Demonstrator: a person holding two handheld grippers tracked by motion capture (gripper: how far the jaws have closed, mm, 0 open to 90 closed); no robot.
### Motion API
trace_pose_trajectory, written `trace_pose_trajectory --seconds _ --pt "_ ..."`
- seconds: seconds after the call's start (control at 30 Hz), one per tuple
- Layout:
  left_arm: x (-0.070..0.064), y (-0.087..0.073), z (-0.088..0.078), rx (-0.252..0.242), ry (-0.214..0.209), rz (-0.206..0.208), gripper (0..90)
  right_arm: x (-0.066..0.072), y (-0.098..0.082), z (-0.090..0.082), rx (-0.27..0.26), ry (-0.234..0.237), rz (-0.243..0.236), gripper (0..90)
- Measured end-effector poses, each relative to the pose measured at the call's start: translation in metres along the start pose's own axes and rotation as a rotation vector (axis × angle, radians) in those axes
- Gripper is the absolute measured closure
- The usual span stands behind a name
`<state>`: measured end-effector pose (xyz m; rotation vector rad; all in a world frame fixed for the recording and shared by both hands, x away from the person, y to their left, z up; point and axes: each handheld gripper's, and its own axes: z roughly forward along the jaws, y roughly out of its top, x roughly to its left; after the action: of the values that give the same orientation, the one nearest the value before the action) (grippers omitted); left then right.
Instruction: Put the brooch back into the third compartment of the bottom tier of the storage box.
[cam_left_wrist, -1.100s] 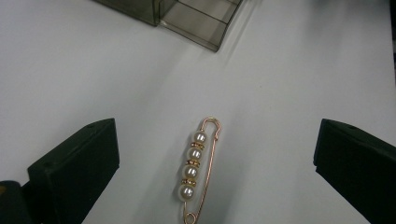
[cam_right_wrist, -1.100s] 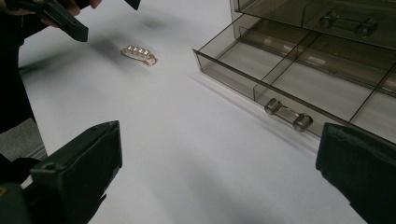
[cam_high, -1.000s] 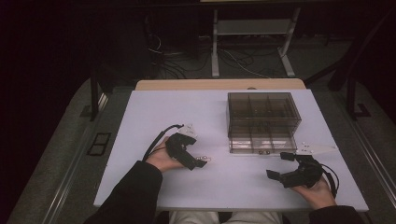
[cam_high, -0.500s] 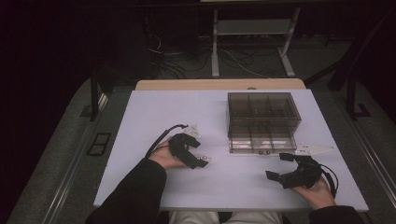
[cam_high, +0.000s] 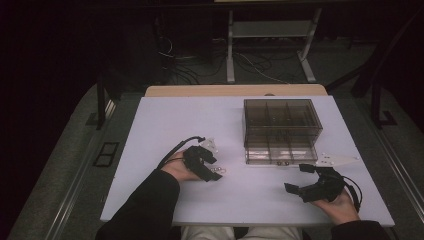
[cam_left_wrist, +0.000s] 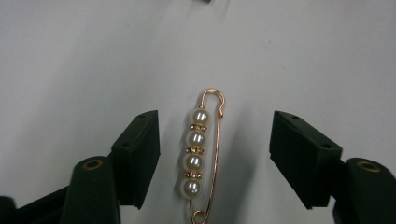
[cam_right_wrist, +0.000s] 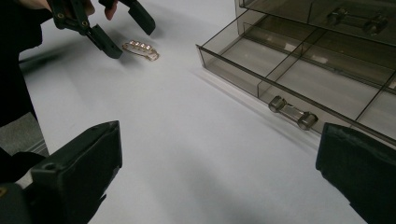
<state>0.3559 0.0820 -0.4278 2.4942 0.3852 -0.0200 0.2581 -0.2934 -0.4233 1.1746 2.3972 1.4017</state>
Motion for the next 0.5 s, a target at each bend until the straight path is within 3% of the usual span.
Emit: trace_pose_trajectory --seconds 0.23,0.3,0.5 --pt "-0.002 0.0002 0.0038 0.033 0.012 0.04 42.3 -0.0001 0.0001 -0.0009 -0.008 -0.001 0.008 0.0" --pt "-0.0024 0.0003 0.0043 0.037 0.011 0.043 50.6 0.0001 0.0 -0.0007 -0.008 -0.002 0.007 0.0" --pt "-0.0034 -0.0001 0.0045 0.042 0.042 0.063 61.2 0.0001 0.0001 -0.001 -0.009 -0.001 0.009 0.0"
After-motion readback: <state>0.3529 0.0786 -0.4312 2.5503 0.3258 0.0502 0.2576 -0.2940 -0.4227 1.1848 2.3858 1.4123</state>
